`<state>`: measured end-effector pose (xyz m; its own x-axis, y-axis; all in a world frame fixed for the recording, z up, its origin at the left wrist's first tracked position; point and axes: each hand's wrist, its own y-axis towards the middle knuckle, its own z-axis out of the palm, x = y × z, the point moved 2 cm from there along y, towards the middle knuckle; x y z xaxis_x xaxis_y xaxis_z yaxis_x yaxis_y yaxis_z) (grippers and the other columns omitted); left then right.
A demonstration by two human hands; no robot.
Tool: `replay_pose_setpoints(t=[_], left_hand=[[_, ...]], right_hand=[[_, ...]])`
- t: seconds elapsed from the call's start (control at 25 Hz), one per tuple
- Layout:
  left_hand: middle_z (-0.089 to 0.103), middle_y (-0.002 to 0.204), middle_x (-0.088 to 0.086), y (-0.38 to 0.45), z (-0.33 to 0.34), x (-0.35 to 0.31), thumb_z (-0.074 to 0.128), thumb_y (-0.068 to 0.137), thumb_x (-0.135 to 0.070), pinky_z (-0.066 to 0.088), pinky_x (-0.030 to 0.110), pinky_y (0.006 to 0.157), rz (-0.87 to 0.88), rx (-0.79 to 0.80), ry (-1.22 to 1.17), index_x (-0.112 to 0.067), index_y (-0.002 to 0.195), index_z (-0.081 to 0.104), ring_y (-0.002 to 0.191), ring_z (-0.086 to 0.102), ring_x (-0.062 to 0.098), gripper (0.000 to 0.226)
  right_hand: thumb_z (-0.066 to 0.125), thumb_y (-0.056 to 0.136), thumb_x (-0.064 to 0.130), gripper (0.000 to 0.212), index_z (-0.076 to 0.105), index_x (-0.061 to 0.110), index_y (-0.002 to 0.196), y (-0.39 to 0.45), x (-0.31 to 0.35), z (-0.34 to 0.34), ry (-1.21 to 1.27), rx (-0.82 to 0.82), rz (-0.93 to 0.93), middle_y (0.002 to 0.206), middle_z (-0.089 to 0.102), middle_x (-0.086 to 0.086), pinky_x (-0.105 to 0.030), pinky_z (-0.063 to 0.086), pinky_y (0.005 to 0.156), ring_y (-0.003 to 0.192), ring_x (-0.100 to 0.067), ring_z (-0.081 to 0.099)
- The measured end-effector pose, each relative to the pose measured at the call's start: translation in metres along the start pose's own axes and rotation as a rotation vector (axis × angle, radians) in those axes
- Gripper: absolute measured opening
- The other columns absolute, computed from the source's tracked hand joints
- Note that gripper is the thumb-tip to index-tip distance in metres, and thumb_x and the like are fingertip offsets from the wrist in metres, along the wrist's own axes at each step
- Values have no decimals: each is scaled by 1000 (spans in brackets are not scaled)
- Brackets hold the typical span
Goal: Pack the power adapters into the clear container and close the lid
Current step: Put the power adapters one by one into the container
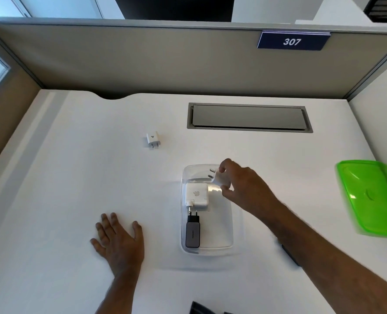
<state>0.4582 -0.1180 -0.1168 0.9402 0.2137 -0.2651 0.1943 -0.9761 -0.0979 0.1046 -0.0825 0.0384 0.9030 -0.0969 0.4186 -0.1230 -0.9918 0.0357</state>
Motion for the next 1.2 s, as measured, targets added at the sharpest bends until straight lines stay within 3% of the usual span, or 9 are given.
replay_pose_setpoints(t=[0.2, 0.28, 0.36, 0.48, 0.6, 0.76, 0.96, 1.12, 1.2], left_hand=[[22, 169, 14, 0, 0, 0, 34, 91, -55, 7, 63, 124, 0, 7, 0, -9, 157, 27, 156, 16, 36, 81], [21, 169, 14, 0, 0, 0, 33, 91, -56, 7, 62, 124, 3, 8, -1, -8, 158, 27, 157, 15, 36, 82], [20, 169, 14, 0, -1, 0, 32, 91, -56, 6, 61, 125, 0, 12, -4, -9, 158, 26, 157, 15, 35, 82], [22, 169, 14, 0, 0, 0, 32, 91, -57, 6, 62, 125, 6, 2, -7, -9, 158, 27, 157, 15, 35, 82], [21, 169, 14, 1, 1, 1, 33, 91, -57, 6, 62, 125, 9, -2, -6, -9, 158, 26, 157, 15, 35, 82], [22, 169, 13, 1, 2, 1, 34, 91, -56, 6, 62, 125, 9, -4, -15, -10, 158, 26, 157, 14, 34, 82], [23, 168, 14, 1, 0, 0, 34, 90, -56, 8, 63, 124, 11, -9, -14, -9, 157, 28, 157, 17, 35, 82], [23, 169, 13, 2, 2, 1, 35, 90, -56, 9, 63, 124, 14, -11, -7, -10, 157, 28, 157, 17, 35, 81], [24, 168, 13, 1, 2, 1, 36, 90, -55, 10, 63, 124, 13, -10, -5, -10, 157, 29, 157, 17, 35, 81]], right_hand=[[65, 69, -4, 35, 51, 11, 98, 9, -1, 34, -358, 144, -115, 71, 43, 0, -35, 42, 39, 43, -26, 39], [69, 60, -9, 39, 54, 10, 92, 11, 1, 43, -478, 177, -136, 65, 38, 0, -27, 23, 33, 40, -21, 29], [77, 52, -8, 43, 59, 9, 87, 14, 5, 49, -546, 201, -133, 60, 45, -2, -24, 3, 41, 36, -21, 26], [83, 57, 1, 40, 64, 8, 90, 19, 10, 58, -577, 326, -90, 64, 55, -5, -24, -1, 44, 35, -24, 51], [82, 33, -5, 45, 64, 6, 74, 25, 12, 62, -521, 283, -76, 53, 50, -6, -19, -4, 48, 26, -22, 45], [72, 35, -8, 40, 64, 8, 71, 29, 10, 69, -545, 214, -121, 54, 50, -6, -21, 8, 42, 29, -21, 45], [40, 55, -3, 38, 68, 6, 78, 21, 11, 71, -596, 104, -177, 58, 52, -7, -26, 21, 40, 41, -23, 51], [63, 52, -9, 38, 64, 8, 86, 24, 23, 46, -563, 120, -134, 66, 56, -6, -29, 24, 40, 49, -26, 56], [72, 73, 10, 32, 57, 15, 101, 31, 32, 29, -452, 172, -127, 82, 61, -1, -32, 39, 49, 69, -26, 62]])
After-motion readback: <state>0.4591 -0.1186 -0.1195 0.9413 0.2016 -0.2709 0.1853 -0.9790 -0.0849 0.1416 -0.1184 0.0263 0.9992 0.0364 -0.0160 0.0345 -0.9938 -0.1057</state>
